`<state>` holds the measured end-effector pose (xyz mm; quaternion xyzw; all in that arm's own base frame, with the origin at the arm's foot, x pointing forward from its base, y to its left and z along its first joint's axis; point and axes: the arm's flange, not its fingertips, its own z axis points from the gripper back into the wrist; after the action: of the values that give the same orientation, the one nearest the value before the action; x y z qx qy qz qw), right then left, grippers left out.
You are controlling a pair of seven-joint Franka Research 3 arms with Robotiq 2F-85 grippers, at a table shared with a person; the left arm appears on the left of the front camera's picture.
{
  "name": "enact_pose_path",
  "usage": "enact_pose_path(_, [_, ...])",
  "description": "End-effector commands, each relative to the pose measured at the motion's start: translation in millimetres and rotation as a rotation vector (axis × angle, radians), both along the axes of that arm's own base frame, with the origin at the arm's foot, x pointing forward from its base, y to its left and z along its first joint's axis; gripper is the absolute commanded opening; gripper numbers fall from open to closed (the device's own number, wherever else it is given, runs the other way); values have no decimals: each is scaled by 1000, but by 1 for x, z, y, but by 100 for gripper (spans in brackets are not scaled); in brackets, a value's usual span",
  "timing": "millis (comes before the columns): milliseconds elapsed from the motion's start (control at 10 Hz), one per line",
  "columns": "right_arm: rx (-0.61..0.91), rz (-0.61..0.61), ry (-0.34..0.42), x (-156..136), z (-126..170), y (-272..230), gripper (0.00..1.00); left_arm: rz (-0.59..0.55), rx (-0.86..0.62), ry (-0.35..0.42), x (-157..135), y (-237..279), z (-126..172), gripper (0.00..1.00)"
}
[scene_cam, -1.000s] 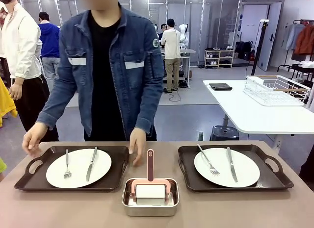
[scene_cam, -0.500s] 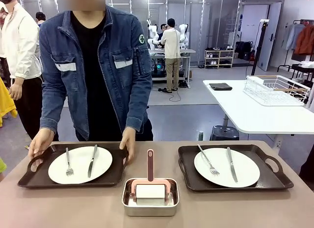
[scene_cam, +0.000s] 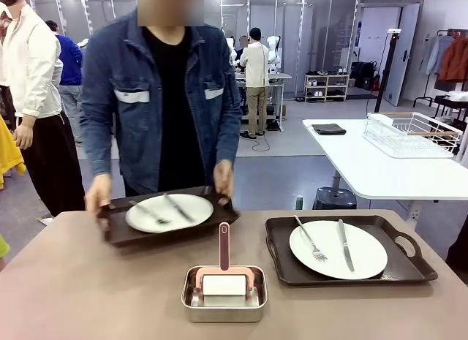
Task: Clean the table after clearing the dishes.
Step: When the left (or right) Handle tray is removed, use the left hand (or right hand) to clean the left (or right) side of the table with the Lint Roller.
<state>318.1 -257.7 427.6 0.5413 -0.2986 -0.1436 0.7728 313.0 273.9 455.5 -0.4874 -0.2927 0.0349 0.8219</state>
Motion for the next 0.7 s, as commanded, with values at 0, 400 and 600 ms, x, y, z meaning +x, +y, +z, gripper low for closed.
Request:
enact_pose_path(0, [-2, 5, -17, 1, 3, -1, 100, -45, 39, -106, 14, -17, 17, 100])
enact_pose_path(400, [-2, 5, -17, 1, 3, -1, 100, -312, 334, -208, 81, -136, 76, 100])
enact_pose_path(600, [-2, 5, -17, 1, 3, -1, 100, -445, 491, -220, 112, -212, 99, 100])
